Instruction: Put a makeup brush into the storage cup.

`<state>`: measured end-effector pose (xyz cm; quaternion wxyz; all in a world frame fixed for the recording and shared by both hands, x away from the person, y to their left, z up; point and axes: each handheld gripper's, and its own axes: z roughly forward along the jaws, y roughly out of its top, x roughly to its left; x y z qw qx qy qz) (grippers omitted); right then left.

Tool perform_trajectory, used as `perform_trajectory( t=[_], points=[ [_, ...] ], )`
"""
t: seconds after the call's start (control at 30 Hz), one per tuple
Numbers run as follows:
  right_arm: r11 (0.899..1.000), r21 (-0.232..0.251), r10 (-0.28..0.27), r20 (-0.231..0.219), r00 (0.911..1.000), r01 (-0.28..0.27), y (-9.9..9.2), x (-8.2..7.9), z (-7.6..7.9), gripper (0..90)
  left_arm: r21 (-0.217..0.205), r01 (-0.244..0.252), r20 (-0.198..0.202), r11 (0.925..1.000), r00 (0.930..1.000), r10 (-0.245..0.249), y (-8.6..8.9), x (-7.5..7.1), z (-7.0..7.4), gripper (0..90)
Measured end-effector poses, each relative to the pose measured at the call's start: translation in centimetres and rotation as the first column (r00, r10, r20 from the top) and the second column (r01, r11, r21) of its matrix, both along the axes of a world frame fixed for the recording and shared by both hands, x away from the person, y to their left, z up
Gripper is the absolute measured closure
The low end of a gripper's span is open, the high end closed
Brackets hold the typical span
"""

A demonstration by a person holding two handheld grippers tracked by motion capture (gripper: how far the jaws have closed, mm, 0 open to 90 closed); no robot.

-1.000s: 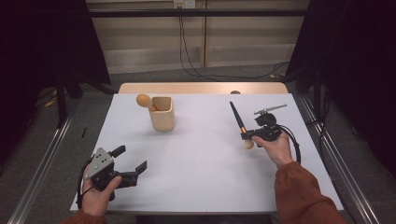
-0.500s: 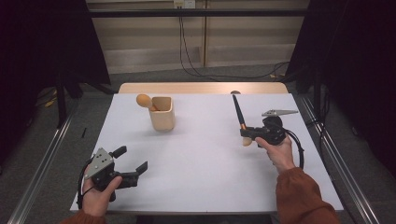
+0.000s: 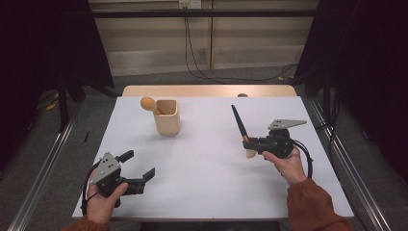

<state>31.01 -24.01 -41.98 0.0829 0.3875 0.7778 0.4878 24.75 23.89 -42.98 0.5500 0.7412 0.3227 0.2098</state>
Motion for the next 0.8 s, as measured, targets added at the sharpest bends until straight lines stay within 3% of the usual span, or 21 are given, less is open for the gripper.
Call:
perform_trajectory(
  t=[0.37,0.57,0.8],
  points=[
    [0.994,0.0,0.108,0.007,0.9941,-0.108,1.0,-1.1,0.5,74.3,-0.008,0.068,0.015,0.9976,0.9975,-0.068,-1.4,0.1,0.8,2.4],
    [0.986,-0.009,0.166,-0.002,0.9861,-0.166,1.7,-1.2,0.6,74.3,0.023,0.136,0.001,0.9905,0.9907,-0.136,-2.4,0.2,1.4,2.4],
    [0.971,-0.02,0.236,-0.014,0.9716,-0.237,3.2,-1.2,0.8,74.3,0.037,0.177,0.009,0.9835,0.9841,-0.178,-3.8,0.7,1.7,2.4]
  ],
)
